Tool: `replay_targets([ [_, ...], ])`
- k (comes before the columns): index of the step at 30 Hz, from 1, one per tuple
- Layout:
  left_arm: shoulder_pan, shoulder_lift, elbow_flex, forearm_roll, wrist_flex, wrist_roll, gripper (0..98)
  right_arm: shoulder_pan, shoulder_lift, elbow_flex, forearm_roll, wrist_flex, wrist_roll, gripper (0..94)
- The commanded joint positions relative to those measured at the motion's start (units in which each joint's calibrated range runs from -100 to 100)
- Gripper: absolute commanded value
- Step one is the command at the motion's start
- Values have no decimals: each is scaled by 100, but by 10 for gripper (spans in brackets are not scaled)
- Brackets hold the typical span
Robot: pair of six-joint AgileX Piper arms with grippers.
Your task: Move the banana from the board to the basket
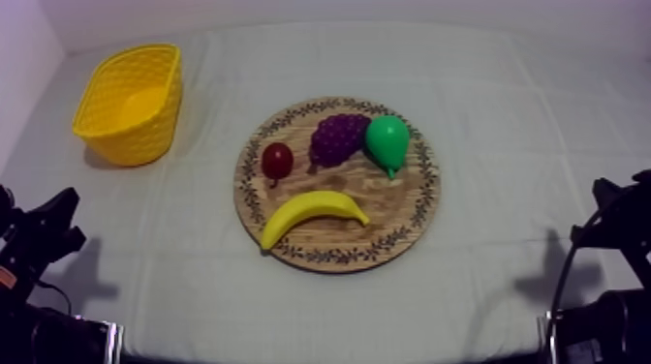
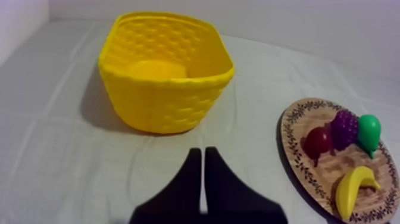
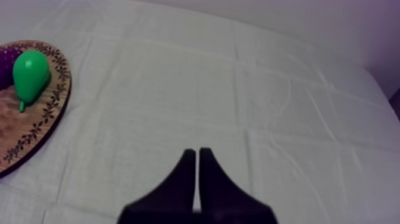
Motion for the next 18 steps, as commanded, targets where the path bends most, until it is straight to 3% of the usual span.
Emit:
replay_targets([
  [1, 4, 42, 8, 9, -85, -7, 3, 0, -2, 2, 1, -5, -2, 3],
  [12, 192, 931, -1083, -107, -229, -245, 4, 0, -2, 2, 1, -5, -2, 3],
  [18, 484, 1907, -1903, -146, -656, -507, 4, 0, -2, 2, 1, -5, -2, 3],
])
